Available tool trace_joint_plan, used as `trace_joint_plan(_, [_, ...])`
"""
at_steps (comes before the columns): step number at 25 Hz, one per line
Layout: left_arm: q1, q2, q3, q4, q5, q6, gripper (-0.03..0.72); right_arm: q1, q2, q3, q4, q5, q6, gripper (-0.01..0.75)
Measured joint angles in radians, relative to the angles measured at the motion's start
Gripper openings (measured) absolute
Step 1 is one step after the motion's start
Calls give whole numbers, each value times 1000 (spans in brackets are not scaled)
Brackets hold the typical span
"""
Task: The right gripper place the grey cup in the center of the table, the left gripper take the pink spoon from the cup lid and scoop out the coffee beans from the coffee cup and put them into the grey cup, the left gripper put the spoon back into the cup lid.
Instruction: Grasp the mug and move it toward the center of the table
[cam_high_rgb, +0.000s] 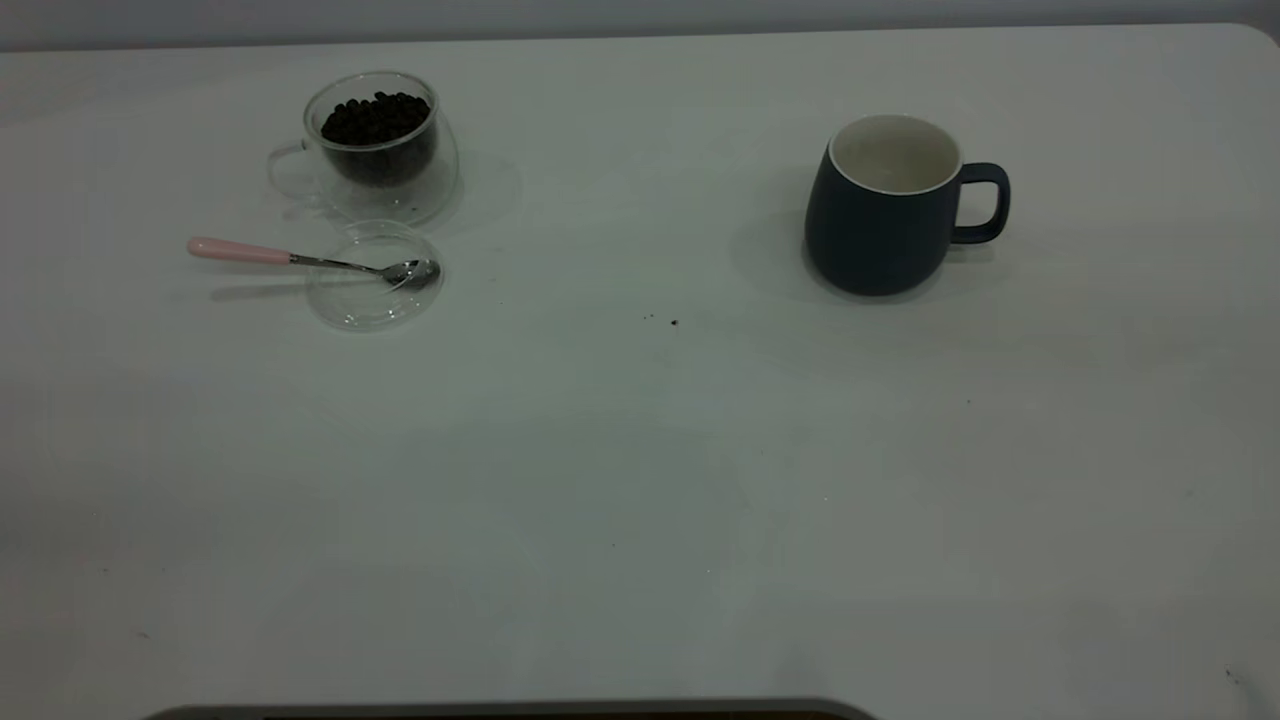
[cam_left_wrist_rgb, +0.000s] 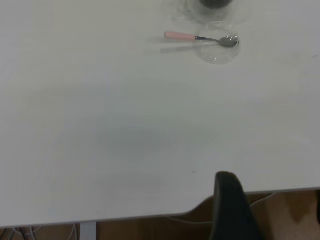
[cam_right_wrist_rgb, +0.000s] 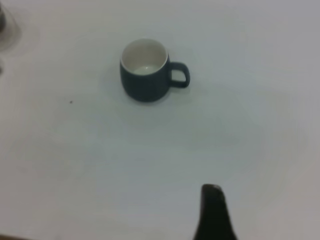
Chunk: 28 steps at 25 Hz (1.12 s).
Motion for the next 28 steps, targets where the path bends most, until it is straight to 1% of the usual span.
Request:
trace_joint_plan(3, [0, 0, 0, 0, 0, 0, 465, 0, 199, -21, 29, -140, -139, 653])
trace_joint_plan(5, [0, 0, 0, 0, 0, 0, 465, 0, 348, -50, 66, -209, -237, 669])
trace_joint_plan(7, [0, 0, 0, 0, 0, 0, 465, 0, 493, -99, 116, -246, -321, 670])
trace_joint_plan(10, [0, 0, 0, 0, 0, 0, 465, 7, 722, -190, 214, -267, -428, 665])
trace_joint_plan(12, [0, 0, 0, 0, 0, 0, 465, 28, 874, -254, 254, -269, -518, 654])
trace_joint_plan(15, [0, 0, 0, 0, 0, 0, 465, 66, 1076, -360, 272, -258, -664, 625])
trace_joint_plan(19, [0, 0, 0, 0, 0, 0, 465, 73, 1314, -480, 273, -246, -844, 570])
trace_joint_plan(22, [0, 0, 0, 0, 0, 0, 465, 72, 1445, -552, 277, -259, -1059, 539])
trace_joint_plan(24, [0, 0, 0, 0, 0, 0, 465, 71, 1513, -598, 294, -287, -1210, 532])
trace_joint_plan(28, [0, 0, 0, 0, 0, 0, 465, 59, 1629, -689, 387, -358, -1515, 530])
